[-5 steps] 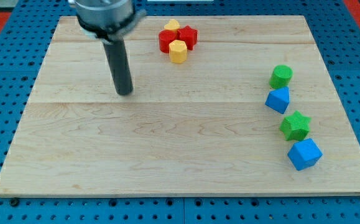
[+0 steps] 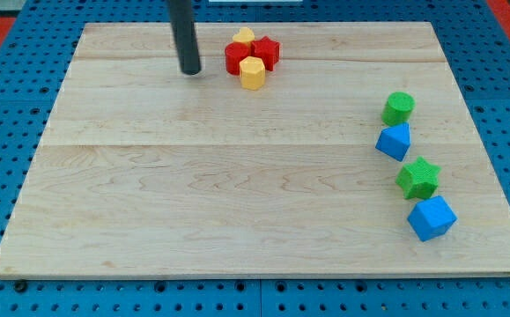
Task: Push the yellow hexagon to the top of the green circle
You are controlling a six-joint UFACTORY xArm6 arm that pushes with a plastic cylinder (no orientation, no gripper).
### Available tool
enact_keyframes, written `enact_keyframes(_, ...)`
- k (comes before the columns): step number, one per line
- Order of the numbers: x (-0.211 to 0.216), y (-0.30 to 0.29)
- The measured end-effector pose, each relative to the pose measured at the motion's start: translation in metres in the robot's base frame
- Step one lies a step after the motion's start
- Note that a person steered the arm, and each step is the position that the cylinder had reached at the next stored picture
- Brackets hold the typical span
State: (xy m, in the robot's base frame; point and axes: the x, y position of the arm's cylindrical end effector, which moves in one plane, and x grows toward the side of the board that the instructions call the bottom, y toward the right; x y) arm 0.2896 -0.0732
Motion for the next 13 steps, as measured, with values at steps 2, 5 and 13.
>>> enact_keyframes(2,0.025,0.123)
enact_keyframes(5,0.060,0.095)
enact_keyframes(13,0.055,0.165)
